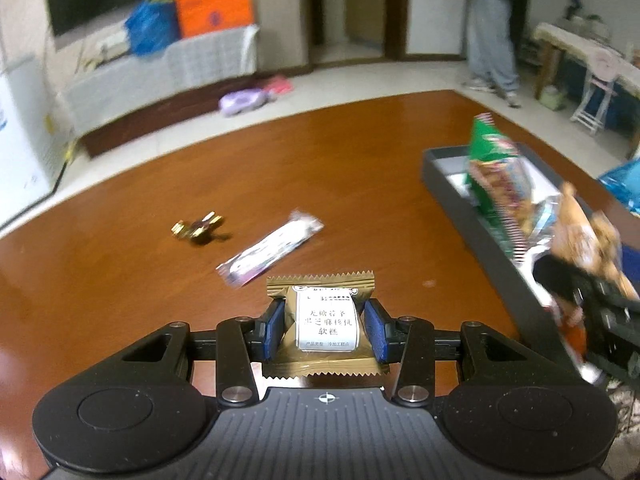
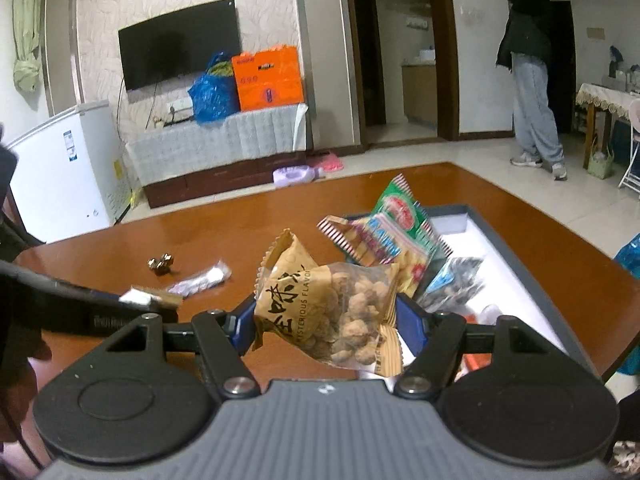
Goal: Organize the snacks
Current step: 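Lift the peanut bag and pastry packet and carry both toward the grey box, then lower the peanut bag over the box with the right tool while the left tool lowers the pastry packet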
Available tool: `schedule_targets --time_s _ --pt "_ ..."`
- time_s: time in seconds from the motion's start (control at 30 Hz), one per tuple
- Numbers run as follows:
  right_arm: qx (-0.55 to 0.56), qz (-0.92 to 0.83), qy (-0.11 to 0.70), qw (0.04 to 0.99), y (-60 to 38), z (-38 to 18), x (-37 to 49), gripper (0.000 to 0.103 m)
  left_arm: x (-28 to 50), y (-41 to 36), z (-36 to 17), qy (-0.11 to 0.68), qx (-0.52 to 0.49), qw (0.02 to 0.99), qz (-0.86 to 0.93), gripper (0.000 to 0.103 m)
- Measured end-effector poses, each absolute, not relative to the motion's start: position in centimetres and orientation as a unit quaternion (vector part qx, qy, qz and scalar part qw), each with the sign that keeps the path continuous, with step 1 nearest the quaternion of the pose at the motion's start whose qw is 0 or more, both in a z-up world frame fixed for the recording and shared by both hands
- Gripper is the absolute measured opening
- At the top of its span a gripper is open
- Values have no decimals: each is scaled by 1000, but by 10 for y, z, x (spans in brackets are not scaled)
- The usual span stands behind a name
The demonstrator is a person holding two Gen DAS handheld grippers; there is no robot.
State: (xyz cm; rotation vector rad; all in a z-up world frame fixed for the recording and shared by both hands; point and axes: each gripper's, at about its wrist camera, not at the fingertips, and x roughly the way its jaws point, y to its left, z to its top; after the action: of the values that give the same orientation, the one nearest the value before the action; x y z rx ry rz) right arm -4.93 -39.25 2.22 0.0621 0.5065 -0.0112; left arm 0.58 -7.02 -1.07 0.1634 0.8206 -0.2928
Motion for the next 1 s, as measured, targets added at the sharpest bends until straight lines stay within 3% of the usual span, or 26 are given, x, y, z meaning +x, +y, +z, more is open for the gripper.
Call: schedule_targets --time_s 0.3,1.0 --pt "39 -81 205 975 -451 38 -40 70 -8 -112 -7 364 84 903 -212 44" --pt "147 -82 311 936 -538 10 -3 70 -26 -215 -32 363 101 848 -374 44"
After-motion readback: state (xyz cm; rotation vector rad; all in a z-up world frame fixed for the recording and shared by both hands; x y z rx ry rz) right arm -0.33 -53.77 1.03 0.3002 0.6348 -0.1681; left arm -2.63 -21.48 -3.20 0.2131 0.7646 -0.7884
